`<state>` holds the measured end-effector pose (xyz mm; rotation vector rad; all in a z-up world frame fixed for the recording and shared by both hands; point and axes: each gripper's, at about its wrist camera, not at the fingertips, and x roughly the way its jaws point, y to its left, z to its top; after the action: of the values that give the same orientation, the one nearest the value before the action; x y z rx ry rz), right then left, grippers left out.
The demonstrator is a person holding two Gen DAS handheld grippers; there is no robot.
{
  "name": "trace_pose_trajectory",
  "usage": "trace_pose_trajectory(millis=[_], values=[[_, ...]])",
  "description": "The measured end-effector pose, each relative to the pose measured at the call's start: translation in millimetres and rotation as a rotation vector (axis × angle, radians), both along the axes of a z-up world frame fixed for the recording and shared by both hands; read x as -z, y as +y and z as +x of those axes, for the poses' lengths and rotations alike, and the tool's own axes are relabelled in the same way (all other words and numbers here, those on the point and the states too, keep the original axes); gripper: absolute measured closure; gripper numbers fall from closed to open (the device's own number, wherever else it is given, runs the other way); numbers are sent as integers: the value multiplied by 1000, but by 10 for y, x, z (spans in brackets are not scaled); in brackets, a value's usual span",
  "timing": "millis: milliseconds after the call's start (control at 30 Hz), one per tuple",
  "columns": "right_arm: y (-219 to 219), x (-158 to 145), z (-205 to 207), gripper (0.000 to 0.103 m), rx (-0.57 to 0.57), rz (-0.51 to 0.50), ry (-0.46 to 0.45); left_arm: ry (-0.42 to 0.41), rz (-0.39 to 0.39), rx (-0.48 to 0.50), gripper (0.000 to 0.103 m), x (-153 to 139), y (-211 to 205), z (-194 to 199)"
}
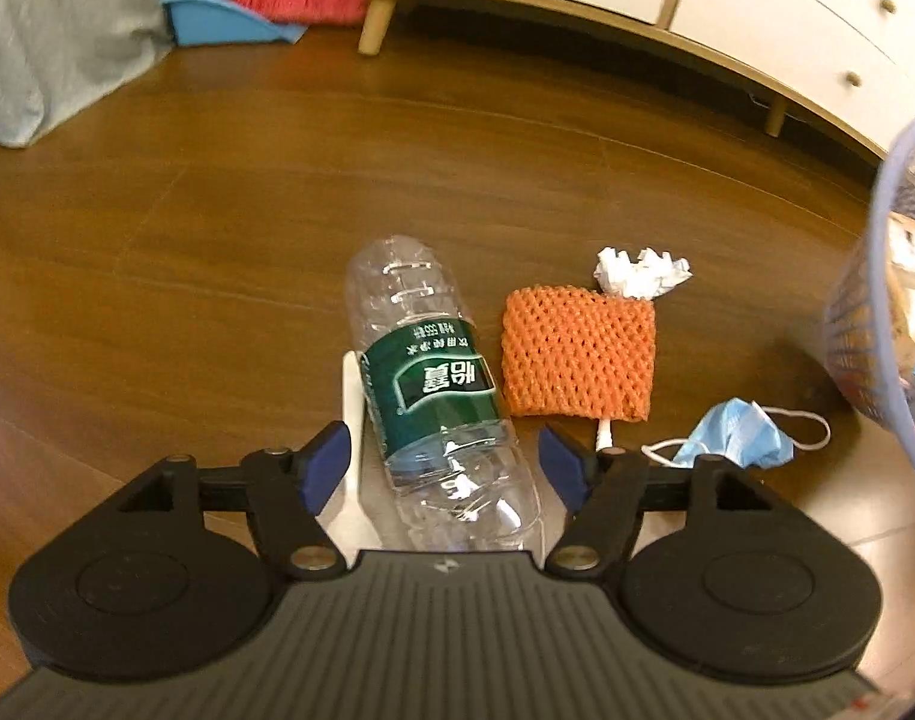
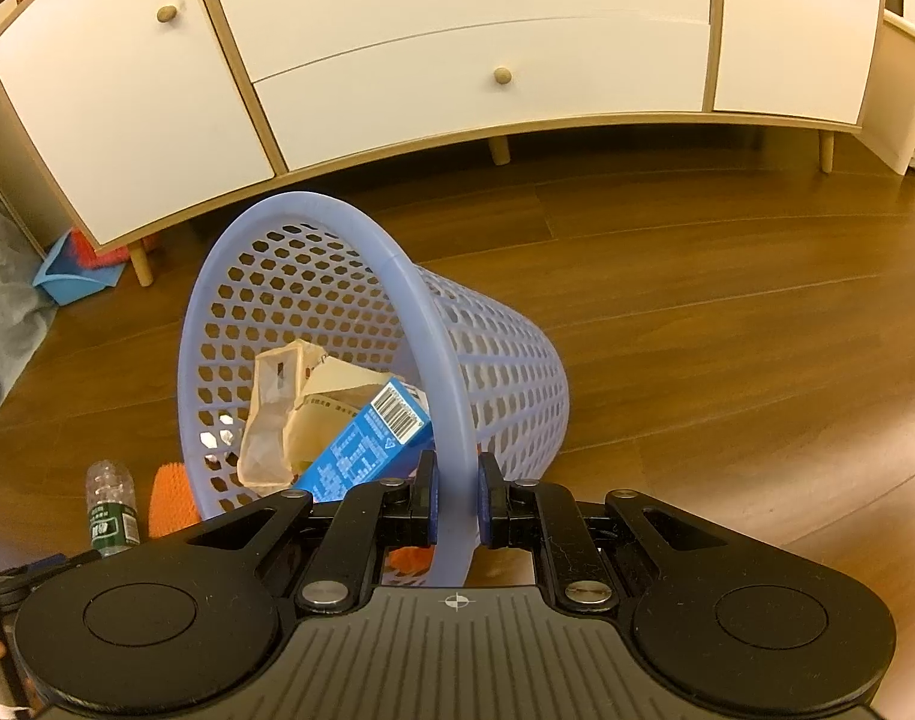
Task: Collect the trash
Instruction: 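Move the left gripper to the clear water bottle and grasp it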
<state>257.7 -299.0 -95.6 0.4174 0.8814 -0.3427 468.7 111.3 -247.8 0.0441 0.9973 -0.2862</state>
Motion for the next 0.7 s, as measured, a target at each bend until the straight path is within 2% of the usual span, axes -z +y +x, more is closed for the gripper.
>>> trace_pose_trajectory(millis=[233, 400, 467, 700], values=[[15, 5, 0, 94, 0, -6, -1, 10, 83, 6, 38, 200, -197, 63], [39, 5, 0, 94, -3, -9, -1, -9, 126, 48, 41, 291, -290, 51], [34, 3, 1, 94, -3, -10, 1, -16, 139, 88, 41, 289, -307, 15], [-11, -2, 9, 94, 5, 2, -2, 35, 157, 229, 41, 275, -260, -294]])
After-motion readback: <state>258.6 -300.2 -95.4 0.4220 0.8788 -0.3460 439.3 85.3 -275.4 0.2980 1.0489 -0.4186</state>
